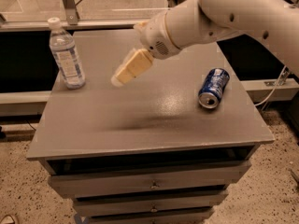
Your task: Move blue plastic bottle near pepsi can
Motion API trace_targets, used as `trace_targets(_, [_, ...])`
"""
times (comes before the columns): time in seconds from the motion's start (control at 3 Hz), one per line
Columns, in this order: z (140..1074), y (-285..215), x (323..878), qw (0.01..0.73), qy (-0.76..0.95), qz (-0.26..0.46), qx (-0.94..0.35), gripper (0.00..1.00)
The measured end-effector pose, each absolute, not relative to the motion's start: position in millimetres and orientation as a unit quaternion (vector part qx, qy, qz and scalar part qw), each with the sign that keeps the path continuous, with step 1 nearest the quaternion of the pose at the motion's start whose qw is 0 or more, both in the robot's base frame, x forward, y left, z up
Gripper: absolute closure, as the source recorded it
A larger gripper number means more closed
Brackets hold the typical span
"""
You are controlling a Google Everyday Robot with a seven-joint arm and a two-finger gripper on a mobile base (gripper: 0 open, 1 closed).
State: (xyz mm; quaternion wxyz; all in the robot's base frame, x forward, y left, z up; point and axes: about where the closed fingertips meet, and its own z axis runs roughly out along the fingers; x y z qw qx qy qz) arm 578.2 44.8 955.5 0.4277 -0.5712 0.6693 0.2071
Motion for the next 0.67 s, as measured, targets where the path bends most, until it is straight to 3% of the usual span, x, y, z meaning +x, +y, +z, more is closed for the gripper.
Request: trace_targets(0.67, [968.5,155.8,630.7,0.507,0.612,0.279,-0.540,0.00])
